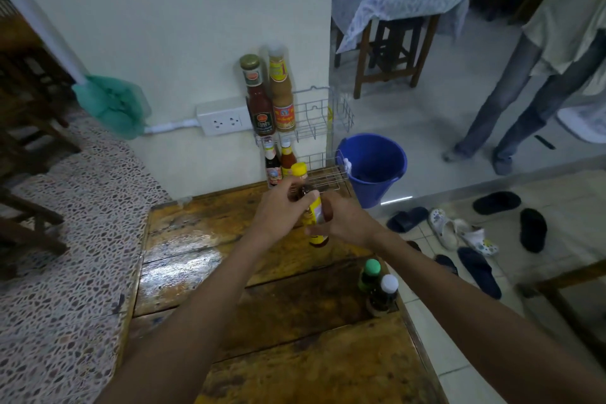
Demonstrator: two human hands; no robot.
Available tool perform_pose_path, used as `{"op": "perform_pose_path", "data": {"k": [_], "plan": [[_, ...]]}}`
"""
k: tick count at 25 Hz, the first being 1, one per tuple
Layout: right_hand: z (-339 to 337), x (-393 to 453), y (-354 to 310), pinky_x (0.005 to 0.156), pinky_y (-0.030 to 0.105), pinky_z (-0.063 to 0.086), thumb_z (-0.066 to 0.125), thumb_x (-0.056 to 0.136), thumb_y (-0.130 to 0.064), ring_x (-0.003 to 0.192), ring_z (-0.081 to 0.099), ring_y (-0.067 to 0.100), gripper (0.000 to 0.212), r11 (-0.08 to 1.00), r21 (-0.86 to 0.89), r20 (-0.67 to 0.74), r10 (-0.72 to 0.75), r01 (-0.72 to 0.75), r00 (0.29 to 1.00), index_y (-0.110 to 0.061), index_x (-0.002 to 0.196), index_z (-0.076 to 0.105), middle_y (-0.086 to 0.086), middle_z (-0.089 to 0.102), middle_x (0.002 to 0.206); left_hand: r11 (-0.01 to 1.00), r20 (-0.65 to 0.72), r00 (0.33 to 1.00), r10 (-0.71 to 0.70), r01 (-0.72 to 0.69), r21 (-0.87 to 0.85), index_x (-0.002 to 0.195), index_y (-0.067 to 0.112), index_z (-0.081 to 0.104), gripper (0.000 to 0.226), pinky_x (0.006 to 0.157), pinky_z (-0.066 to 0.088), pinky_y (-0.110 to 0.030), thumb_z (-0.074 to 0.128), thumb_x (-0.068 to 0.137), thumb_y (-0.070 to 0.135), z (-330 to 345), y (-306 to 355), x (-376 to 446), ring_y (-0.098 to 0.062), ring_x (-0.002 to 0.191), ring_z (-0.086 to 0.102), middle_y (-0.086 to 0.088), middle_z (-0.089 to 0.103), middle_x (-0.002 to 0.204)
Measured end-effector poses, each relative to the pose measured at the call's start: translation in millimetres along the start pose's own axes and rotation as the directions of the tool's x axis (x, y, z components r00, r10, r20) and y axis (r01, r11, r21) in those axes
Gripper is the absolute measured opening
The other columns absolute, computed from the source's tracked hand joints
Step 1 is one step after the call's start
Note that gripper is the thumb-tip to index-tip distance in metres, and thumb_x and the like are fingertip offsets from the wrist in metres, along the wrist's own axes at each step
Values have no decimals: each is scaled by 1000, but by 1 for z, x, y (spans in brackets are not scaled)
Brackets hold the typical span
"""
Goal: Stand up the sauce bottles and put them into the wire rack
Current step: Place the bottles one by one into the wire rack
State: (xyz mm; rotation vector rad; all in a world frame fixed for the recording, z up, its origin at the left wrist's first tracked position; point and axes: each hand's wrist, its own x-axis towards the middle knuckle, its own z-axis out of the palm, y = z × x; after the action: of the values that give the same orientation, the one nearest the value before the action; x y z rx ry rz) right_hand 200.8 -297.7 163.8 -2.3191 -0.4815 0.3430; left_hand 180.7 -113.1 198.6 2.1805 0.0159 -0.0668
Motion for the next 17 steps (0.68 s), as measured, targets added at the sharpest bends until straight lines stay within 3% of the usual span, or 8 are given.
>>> {"op": "perform_pose_path", "data": {"k": [3,5,8,11,15,17], "plan": [[3,21,2,61,26,43,82,82,-37,73,58,4,44,999,46,-78,-12,15,997,-14,109,56,-9,61,82,992,-84,996,13,-2,129,122,31,64,44,83,60,-44,63,93,63,3,6,23,-20,98,69,4,69,112],[1,37,11,62,21,42,80,83,-27,73,55,-3,37,999,46,-102,-17,22,995,-18,112,59,-16,59,80,989,-74,997,3,8,148,115,28,63,42,81,61,-48,59,94,64,4,2,40,-22,97,71,3,66,107],[3,67,36,69,41,57,76,80,-26,80,66,15,38,1000,-12,-152,-15,13,988,-24,115,60,-5,70,92,991,-33,999,-10,14,129,111,29,62,44,74,62,-53,56,92,68,9,-13,66,-23,87,72,3,66,99],[11,101,63,70,43,59,61,81,-31,88,69,23,42,997,-61,-202,-53,41,978,-28,123,57,2,73,104,996,-20,1000,-20,22,82,117,26,62,40,75,62,-52,63,94,59,21,-26,88,-20,86,71,0,71,103],[23,148,92,68,35,51,63,90,-15,92,67,31,39,988,-146,-336,-102,55,936,-20,128,58,9,70,108,998,-126,991,34,-27,54,125,21,63,35,82,59,-34,70,97,41,42,-39,115,-14,95,67,0,74,112],[25,173,100,71,39,52,60,93,-13,95,64,34,42,989,-139,-380,-99,49,920,-19,134,55,13,67,113,999,-190,980,52,-48,25,127,19,64,35,77,52,-11,71,98,36,50,-46,131,-9,97,66,0,75,111]]}}
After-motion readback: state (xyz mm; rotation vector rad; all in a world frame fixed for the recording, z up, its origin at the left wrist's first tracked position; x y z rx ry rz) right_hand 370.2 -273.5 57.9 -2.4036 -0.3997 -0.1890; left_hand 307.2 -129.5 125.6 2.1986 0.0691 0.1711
